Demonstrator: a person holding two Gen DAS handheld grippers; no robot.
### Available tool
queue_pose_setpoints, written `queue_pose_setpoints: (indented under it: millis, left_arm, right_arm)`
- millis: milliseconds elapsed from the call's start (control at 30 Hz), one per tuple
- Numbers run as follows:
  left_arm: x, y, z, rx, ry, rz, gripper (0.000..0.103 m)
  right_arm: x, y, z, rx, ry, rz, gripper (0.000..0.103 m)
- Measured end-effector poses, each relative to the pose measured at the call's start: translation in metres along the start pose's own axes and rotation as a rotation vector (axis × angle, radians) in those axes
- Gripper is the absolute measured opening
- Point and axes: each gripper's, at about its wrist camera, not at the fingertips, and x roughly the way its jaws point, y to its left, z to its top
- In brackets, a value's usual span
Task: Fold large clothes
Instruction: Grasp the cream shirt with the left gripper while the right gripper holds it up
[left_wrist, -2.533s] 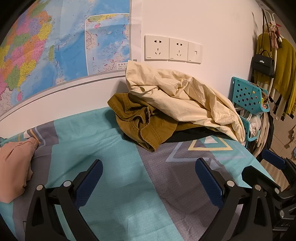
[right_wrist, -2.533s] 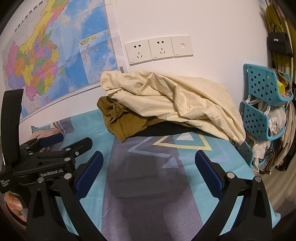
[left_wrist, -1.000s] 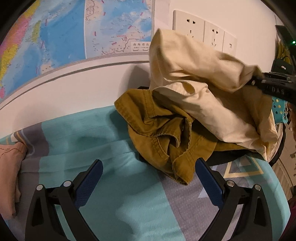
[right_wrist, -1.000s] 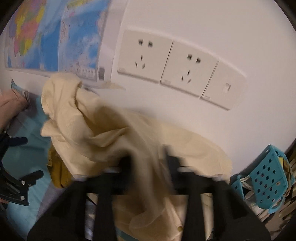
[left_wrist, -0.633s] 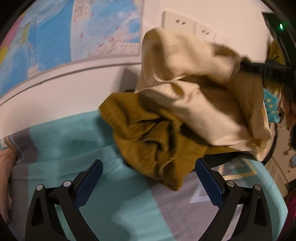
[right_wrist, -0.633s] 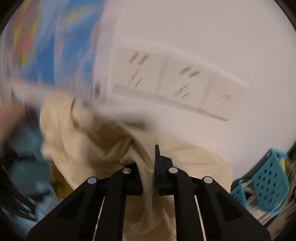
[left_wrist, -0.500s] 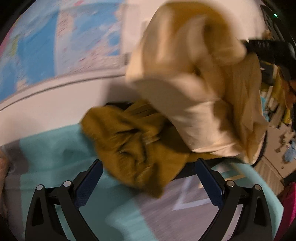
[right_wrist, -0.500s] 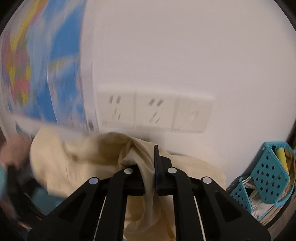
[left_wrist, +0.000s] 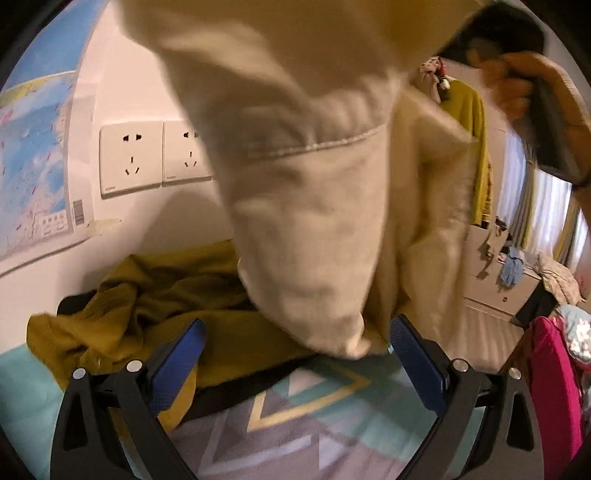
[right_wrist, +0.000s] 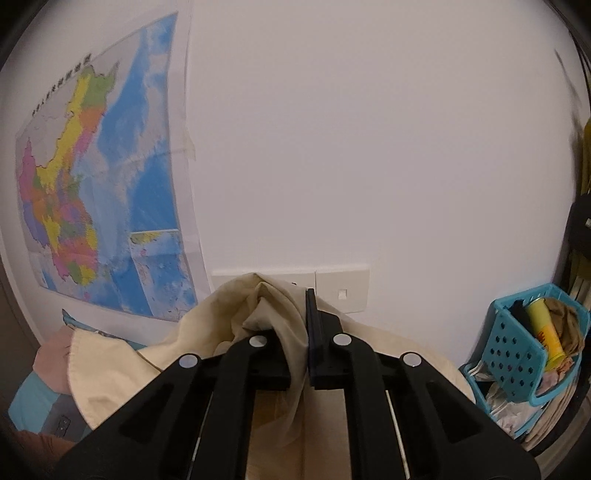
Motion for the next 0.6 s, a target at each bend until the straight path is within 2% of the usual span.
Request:
queue_pose_setpoints:
  millis: [33, 67, 100, 133, 200, 233, 300, 367, 467, 600]
  left_arm:
    - [0.004, 0.004, 0.006, -0.027, -0.011, 0.001, 0.048]
    - [0.012, 0.008, 0.013, -0.044, 0.005, 0.003, 0.021]
    - [0.013, 0.012, 0.022, -0.065, 0.024, -0.042, 0.002]
    - [0.01, 0.018, 0.035, -0.096, 0.008, -0.038, 0.001]
    - [-0.006, 0.018, 0.053, -0.087, -0.038, -0.032, 0.001]
    - [-0.024, 0.016, 0.065, -0.077, -0.088, -0.049, 0.001]
    - [-0.056, 0.008, 0.084, -0.034, -0.158, -0.031, 0.001]
    - [-0.1, 0.001, 0.106, 0.005, -0.245, 0.008, 0.001]
    - [-0.171, 0.006, 0.137, -0.019, -0.363, 0.025, 0.001]
    - [-0.268, 0.013, 0.159, -0.031, -0.471, 0.059, 0.001]
  right_arm:
    - [-0.007, -0.001, 0.002, 0.005, -0.011, -0.003, 0.006]
    - [-0.02, -0.003, 0.006, 0.008, -0.025, -0.003, 0.005]
    - [-0.03, -0.003, 0.008, 0.009, -0.039, -0.008, 0.005]
    - [-0.043, -0.004, 0.011, 0.014, -0.057, -0.021, 0.005]
    - [-0.071, -0.007, 0.019, 0.02, -0.097, -0.027, 0.005]
    - [-0.086, -0.008, 0.024, 0.018, -0.117, -0.03, 0.005]
    - [-0.121, -0.005, 0.034, 0.015, -0.164, -0.022, 0.005]
    - [-0.162, 0.006, 0.046, -0.002, -0.228, 0.005, 0.005]
    - [-0.228, 0.029, 0.064, -0.026, -0.322, 0.072, 0.004]
    - [-0.291, 0.065, 0.071, -0.052, -0.373, 0.166, 0.004]
